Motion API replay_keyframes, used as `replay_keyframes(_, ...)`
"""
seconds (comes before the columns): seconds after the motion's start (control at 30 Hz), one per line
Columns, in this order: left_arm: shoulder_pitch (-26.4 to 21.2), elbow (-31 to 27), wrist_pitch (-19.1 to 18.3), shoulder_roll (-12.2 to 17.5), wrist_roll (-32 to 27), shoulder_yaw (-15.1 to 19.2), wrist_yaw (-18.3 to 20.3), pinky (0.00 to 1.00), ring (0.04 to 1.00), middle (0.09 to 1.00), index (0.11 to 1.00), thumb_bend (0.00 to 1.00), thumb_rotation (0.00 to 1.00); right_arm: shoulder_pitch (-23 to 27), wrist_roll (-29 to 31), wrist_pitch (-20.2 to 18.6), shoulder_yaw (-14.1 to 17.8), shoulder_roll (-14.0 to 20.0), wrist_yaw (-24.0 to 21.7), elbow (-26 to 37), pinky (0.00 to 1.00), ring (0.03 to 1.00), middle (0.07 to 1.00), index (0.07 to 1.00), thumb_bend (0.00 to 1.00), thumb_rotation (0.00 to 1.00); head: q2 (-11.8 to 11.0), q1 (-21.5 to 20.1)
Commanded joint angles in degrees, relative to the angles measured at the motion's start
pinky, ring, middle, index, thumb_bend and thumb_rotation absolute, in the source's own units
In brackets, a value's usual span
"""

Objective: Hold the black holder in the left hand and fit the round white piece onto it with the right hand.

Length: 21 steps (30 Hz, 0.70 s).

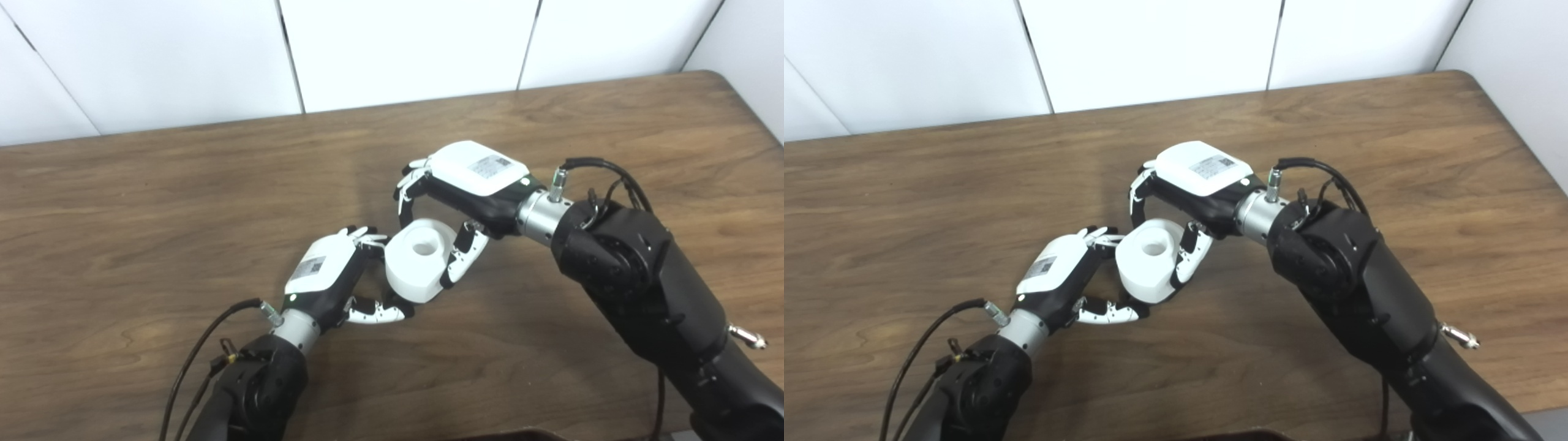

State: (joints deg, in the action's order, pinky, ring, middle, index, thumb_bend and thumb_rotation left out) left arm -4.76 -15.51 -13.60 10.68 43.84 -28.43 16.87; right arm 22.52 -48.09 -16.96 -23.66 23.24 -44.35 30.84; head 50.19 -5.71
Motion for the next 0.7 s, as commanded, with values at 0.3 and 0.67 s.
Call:
replay_keyframes(0.3,-0.4,0.2,1.6,-0.9,-0.9,-1.9,1.9,0.99,0.932,0.834,0.488,0.51,0.06,-0.3,-2.9,0.8,-1.6,2.1,-4.6,-2.5,0.90,0.904,0.789,0.489,0.53,0.15,0.1,0.1)
replay_keyframes(0.67,-0.8,0.4,0.6,-1.4,-0.5,-2.1,2.4,0.99,0.930,0.833,0.488,0.51,0.06,3.1,-3.4,-1.9,-2.0,3.5,-13.3,-2.6,0.99,0.999,0.926,0.710,1.00,0.34,-0.2,0.2)
